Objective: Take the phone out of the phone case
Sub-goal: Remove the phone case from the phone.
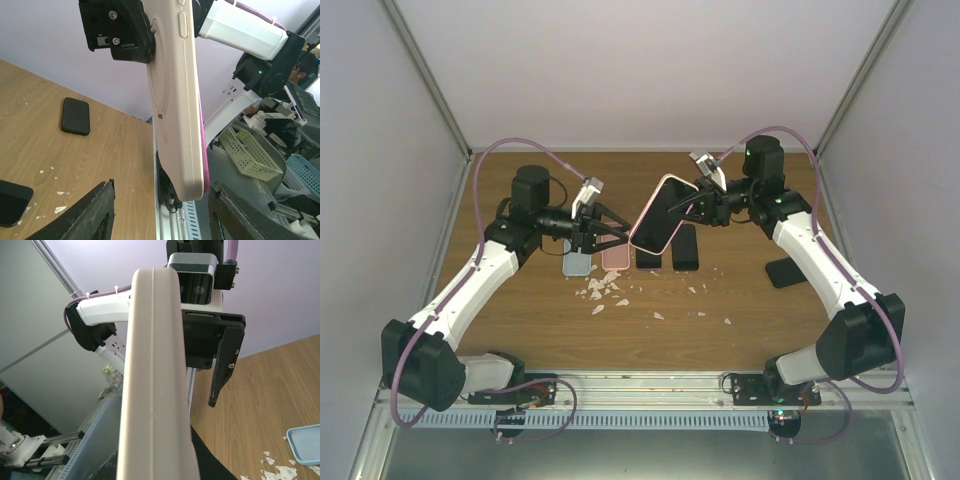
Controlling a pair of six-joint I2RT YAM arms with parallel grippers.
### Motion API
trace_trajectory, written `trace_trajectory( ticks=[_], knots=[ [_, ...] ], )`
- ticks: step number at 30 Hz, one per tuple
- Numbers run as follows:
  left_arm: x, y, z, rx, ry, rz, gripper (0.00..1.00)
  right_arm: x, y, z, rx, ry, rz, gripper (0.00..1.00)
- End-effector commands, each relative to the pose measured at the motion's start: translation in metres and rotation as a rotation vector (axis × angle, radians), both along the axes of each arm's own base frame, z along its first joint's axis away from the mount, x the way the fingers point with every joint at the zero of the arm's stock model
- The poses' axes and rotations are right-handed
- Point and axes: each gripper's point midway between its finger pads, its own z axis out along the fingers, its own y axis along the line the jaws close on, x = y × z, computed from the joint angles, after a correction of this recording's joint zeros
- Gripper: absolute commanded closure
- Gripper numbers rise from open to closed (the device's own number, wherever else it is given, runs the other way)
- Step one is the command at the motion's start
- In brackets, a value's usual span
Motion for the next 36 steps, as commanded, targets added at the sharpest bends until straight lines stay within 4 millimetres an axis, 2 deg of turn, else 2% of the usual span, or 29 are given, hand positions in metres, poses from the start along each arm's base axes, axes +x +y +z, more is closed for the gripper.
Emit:
trace_trajectory(
  ticks=[1, 9, 17, 25, 36],
  knots=[
    [0.002, -0.003, 0.004, -0.003, -0.055, 0.009, 0.48, -0.01, -0.001, 0.008, 0.022, -0.034, 0.038, 1.0],
    [0.007, -0.003, 0.0, 0.018, -0.061, 0.045, 0.46, -0.01, -0.001, 0.009, 0.023, -0.035, 0.042, 1.0],
    [0.028, 0.001, -0.013, 0.08, -0.061, 0.163, 0.48, -0.012, -0.002, 0.01, 0.028, -0.037, 0.056, 1.0],
    [0.054, 0.013, -0.031, 0.133, -0.03, 0.292, 0.56, -0.024, -0.003, 0.013, 0.047, -0.043, 0.111, 1.0],
    [0.075, 0.022, -0.051, 0.205, -0.009, 0.397, 0.57, -0.045, -0.004, 0.021, 0.094, -0.053, 0.213, 1.0]
  ],
)
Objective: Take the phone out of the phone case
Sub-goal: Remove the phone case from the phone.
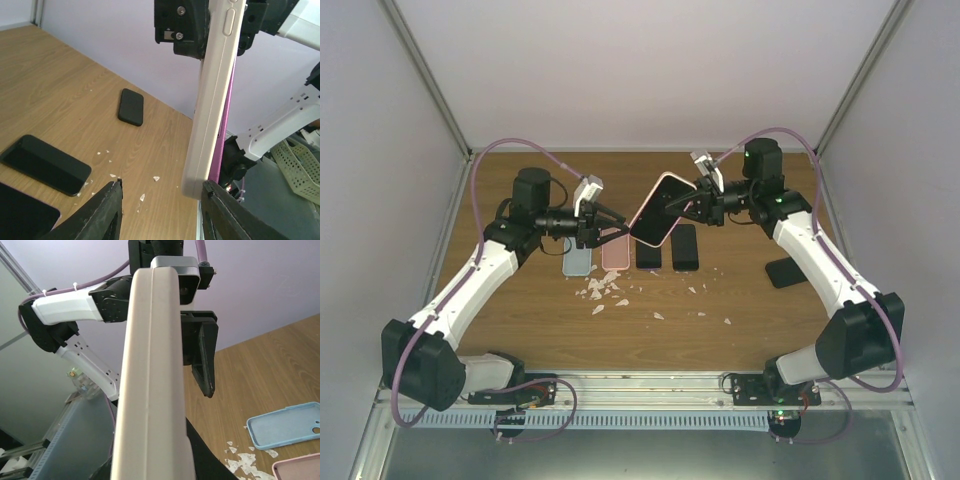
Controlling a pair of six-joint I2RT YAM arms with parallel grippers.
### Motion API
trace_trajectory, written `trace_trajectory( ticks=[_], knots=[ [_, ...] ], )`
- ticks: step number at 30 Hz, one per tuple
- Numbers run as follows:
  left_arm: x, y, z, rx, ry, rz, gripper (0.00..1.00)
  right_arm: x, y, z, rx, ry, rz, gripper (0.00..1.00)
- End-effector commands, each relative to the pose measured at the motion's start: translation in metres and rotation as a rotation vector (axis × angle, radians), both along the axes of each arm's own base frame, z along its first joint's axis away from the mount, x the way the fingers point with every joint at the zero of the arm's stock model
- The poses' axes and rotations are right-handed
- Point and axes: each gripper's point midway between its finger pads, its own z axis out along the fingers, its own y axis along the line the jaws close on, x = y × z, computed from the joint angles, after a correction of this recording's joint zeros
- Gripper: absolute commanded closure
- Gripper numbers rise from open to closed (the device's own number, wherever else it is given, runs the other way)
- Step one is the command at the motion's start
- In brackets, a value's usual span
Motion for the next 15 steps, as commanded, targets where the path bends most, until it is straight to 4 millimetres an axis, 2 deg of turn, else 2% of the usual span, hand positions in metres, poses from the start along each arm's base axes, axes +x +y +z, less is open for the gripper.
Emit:
trace_trajectory(
  ticks=[1, 9, 15],
  knots=[
    [0.037, 0.014, -0.027, 0.087, 0.002, 0.173, 0.57, -0.065, -0.006, 0.035, 0.132, -0.012, 0.337, 0.99],
    [0.041, 0.019, -0.034, 0.087, 0.03, 0.192, 0.57, -0.073, -0.007, 0.041, 0.157, -0.015, 0.38, 1.0],
    [0.029, 0.017, -0.032, 0.02, 0.053, 0.114, 0.57, -0.077, -0.009, 0.043, 0.166, -0.014, 0.394, 1.0]
  ],
)
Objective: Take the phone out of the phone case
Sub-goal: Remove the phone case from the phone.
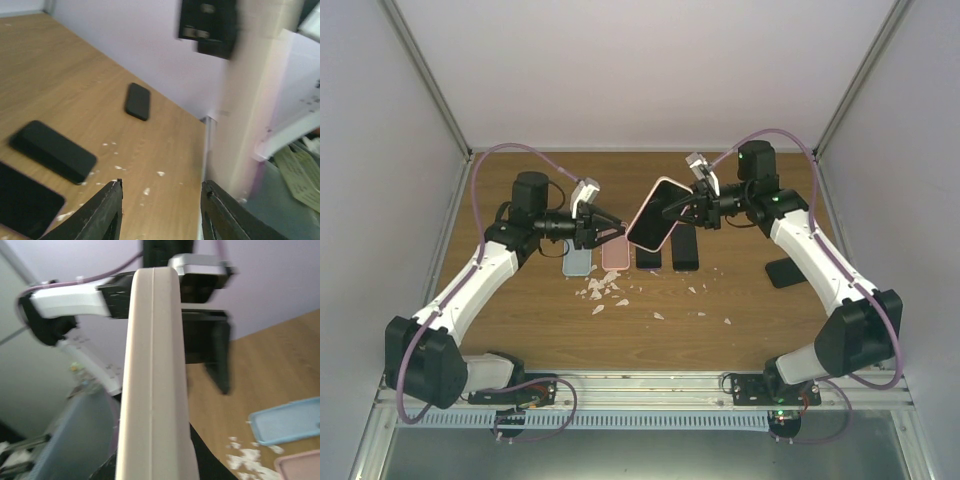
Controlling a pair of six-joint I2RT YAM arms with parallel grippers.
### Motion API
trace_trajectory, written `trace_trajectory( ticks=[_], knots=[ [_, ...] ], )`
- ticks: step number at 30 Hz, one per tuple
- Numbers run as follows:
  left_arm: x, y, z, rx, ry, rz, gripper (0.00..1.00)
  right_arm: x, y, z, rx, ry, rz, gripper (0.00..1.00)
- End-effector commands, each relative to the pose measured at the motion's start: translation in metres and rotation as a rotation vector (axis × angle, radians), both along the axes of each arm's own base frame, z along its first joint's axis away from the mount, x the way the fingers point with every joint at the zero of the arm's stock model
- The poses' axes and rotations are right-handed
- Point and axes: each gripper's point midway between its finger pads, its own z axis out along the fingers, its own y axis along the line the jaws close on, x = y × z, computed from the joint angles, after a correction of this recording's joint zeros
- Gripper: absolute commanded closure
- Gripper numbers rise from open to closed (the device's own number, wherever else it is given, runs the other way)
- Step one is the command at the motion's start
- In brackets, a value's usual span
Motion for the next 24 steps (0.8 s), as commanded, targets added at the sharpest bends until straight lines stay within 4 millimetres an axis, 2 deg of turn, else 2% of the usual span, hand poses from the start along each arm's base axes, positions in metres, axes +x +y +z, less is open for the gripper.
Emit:
trace_trajectory(
  ticks=[1, 8, 11, 19, 22, 24],
  knots=[
    [0.023, 0.011, -0.016, 0.015, -0.006, 0.089, 0.57, -0.08, -0.014, 0.056, 0.199, 0.008, 0.415, 1.0],
    [0.026, 0.011, -0.016, 0.026, -0.017, 0.1, 0.57, -0.083, -0.012, 0.052, 0.2, 0.019, 0.426, 0.99],
    [0.017, 0.009, -0.008, -0.001, -0.033, 0.049, 0.55, -0.082, -0.011, 0.054, 0.199, 0.015, 0.422, 1.0],
    [-0.029, 0.012, 0.033, -0.11, -0.087, -0.131, 0.34, -0.059, -0.005, 0.04, 0.13, 0.018, 0.294, 1.0],
    [-0.039, 0.014, 0.038, -0.108, -0.121, -0.142, 0.25, -0.056, -0.005, 0.039, 0.125, 0.025, 0.288, 1.0],
    [-0.04, 0.015, 0.038, -0.099, -0.133, -0.136, 0.23, -0.055, -0.005, 0.039, 0.124, 0.026, 0.287, 0.99]
  ],
)
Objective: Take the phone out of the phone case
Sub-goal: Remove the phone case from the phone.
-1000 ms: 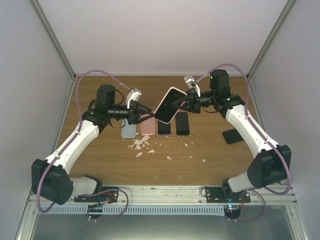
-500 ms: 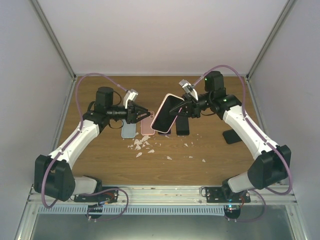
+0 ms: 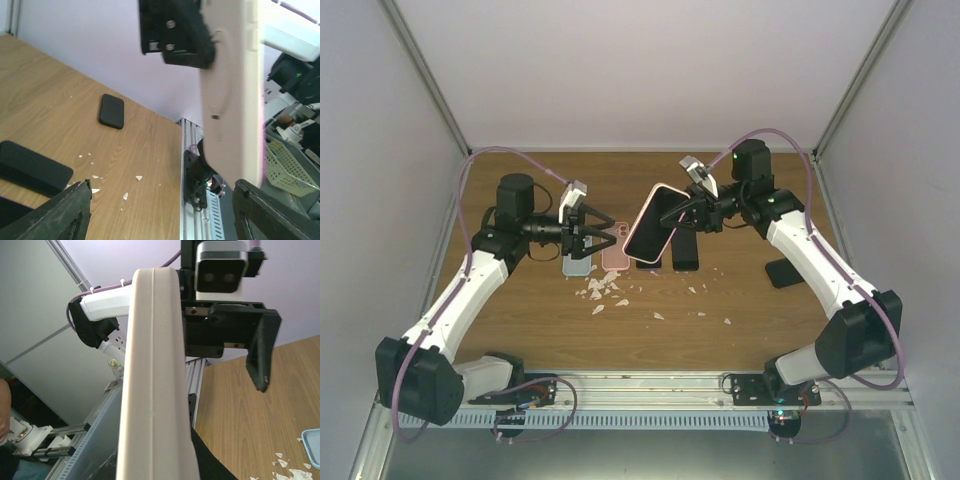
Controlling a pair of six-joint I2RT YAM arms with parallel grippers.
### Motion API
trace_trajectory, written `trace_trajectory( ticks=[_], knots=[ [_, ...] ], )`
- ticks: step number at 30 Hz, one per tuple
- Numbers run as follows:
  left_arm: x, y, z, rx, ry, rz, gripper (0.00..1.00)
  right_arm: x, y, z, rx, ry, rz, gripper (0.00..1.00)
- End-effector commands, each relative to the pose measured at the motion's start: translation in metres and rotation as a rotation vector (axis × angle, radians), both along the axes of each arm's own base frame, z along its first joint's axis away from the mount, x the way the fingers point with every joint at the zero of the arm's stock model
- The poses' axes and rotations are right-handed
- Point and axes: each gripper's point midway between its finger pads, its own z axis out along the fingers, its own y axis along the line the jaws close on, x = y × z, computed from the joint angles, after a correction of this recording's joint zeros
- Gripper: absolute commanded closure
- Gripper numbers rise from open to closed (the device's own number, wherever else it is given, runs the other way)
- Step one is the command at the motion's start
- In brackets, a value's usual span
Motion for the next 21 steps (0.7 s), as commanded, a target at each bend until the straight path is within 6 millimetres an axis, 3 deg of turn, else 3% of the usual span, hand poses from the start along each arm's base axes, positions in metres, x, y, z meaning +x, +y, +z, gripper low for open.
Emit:
trace_trajectory(
  ticks=[1, 12, 21],
  knots=[
    [-0.016, 0.002, 0.017, -0.019, -0.094, -0.046, 0.22, -0.021, -0.01, 0.02, 0.062, -0.028, 0.105, 0.99],
    [-0.028, -0.018, 0.025, 0.003, -0.158, -0.093, 0.19, -0.02, -0.01, 0.018, 0.058, -0.023, 0.1, 1.0],
    [-0.021, -0.019, 0.019, 0.027, -0.158, -0.057, 0.21, -0.022, -0.011, 0.018, 0.063, -0.026, 0.108, 0.99]
  ],
)
